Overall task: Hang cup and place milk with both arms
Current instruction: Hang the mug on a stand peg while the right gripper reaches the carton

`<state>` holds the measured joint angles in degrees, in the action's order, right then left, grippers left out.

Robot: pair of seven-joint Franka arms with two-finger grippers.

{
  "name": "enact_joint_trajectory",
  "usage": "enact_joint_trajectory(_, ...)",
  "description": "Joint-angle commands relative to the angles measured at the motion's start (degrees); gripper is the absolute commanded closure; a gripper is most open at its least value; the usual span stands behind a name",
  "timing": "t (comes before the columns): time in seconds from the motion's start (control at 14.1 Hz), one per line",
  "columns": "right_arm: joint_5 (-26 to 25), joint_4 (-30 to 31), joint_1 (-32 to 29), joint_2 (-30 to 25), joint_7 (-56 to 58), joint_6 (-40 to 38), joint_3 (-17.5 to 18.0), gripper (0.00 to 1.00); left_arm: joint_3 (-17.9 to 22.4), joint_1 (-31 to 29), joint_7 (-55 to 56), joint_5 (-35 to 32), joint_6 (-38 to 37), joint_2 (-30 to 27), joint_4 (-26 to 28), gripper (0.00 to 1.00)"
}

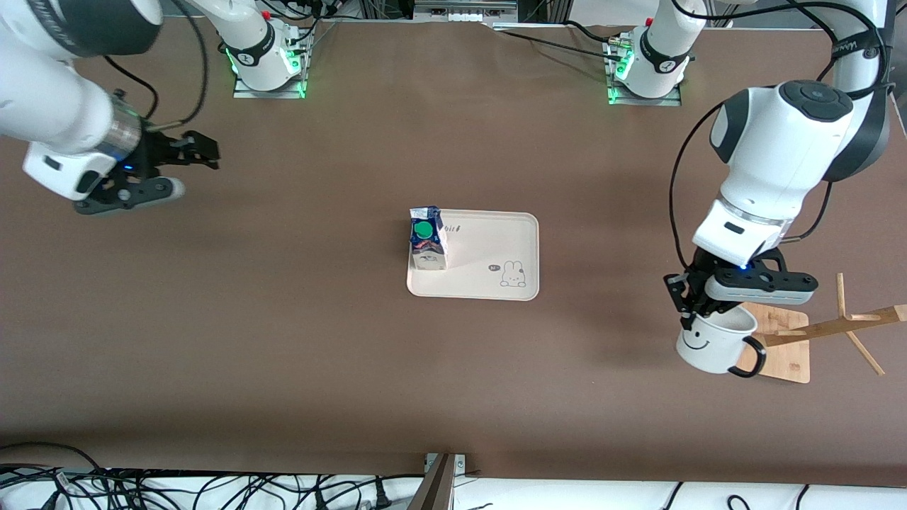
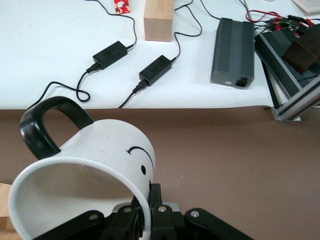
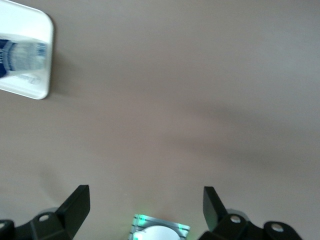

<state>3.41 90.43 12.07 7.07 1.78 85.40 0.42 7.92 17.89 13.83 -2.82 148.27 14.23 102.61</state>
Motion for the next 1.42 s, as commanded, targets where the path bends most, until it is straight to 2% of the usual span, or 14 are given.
enact_joint_trajectory(0.0, 6.7, -1.7, 1.1, 3.4, -1.5, 2.5, -0.3, 0.00, -0.8, -2.2, 1.7, -1.0, 1.4, -2.7, 3.1, 1.00)
enact_joint_trajectory(0.14, 9.5, -1.7, 3.4, 4.7, -7.0, 6.2, -0.2, 0.00, -0.9, -4.2, 1.4, -1.0, 1.4, -2.8, 3.7, 1.00)
enact_joint_trajectory(0.5, 8.0, -1.7, 14.8, 9.0, -27.2, 18.4, -0.3, 0.00, -0.9, -8.0, -5.0, -1.0, 1.4, -3.7, 6.4, 1.00)
enact_joint_trajectory(0.64, 3.5, -1.7, 17.8, 9.8, -37.3, 21.5, -0.3, 0.00, -0.9, -8.3, -6.1, -1.0, 1.3, -4.7, 8.2, 1.00)
enact_joint_trajectory(0.78, -1.3, -1.6, 21.0, 10.7, -44.3, 22.6, -0.3, 0.00, -0.9, -9.7, -13.8, -1.2, 1.1, -5.4, 9.4, 1.00)
enact_joint_trajectory(0.92, -2.4, -1.5, 22.2, 12.0, -47.6, 26.0, -0.3, 0.00, -0.9, -10.5, -18.9, -1.2, 0.8, -5.9, 10.2, 1.00)
enact_joint_trajectory(1.2, -1.8, -1.4, 22.6, 14.6, -47.8, 33.8, -0.2, 0.00, -1.2, -10.5, -20.2, -1.3, -0.4, -8.2, 12.3, 1.00)
enact_joint_trajectory(1.35, -1.8, -1.2, 25.3, 16.2, -46.9, 36.1, -0.2, 0.00, -1.4, -10.5, -19.5, -1.3, -0.4, -10.4, 14.5, 1.00)
